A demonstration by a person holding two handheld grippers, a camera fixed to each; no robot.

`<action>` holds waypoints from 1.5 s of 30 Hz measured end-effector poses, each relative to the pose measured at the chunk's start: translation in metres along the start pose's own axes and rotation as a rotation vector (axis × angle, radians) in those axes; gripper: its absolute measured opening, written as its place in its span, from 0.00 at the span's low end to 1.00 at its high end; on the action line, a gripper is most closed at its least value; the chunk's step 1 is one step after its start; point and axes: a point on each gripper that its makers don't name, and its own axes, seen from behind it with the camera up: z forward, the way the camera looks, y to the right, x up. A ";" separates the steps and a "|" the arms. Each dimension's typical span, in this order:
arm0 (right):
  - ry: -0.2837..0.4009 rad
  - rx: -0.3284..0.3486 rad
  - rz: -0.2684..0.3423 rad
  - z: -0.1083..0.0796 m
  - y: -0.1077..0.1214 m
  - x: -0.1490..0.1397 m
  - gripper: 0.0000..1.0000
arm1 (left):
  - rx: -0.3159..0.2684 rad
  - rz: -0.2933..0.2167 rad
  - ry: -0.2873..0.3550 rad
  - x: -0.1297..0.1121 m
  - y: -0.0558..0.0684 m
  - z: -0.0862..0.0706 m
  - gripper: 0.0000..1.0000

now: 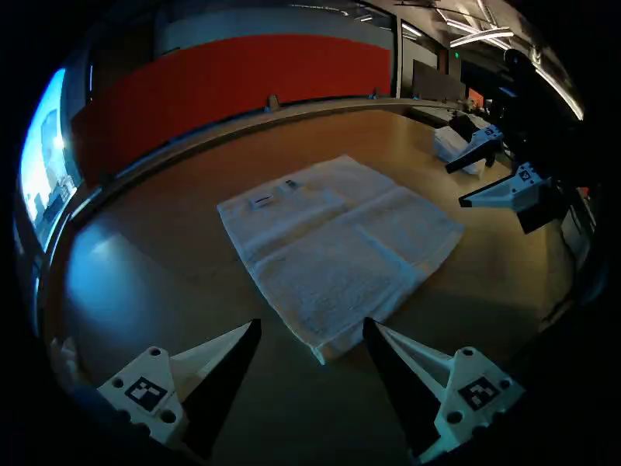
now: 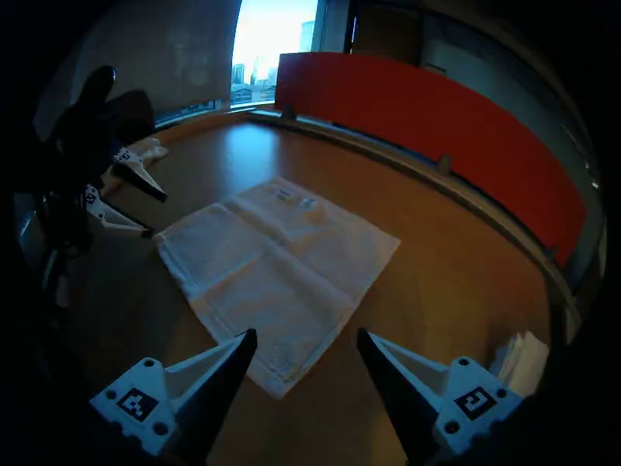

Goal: Fold towel

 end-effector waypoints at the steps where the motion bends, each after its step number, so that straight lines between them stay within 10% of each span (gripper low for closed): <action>1: -0.006 0.005 0.000 0.001 -0.001 -0.003 1.00 | -0.004 -0.001 -0.006 -0.002 0.001 0.002 0.97; 25: -0.110 0.081 -0.007 0.015 -0.019 -0.051 0.98 | -0.052 -0.015 -0.120 -0.034 0.012 0.022 0.97; 45: -0.130 0.133 0.011 0.012 -0.026 -0.059 0.66 | -0.052 0.011 -0.140 -0.034 0.016 0.024 0.83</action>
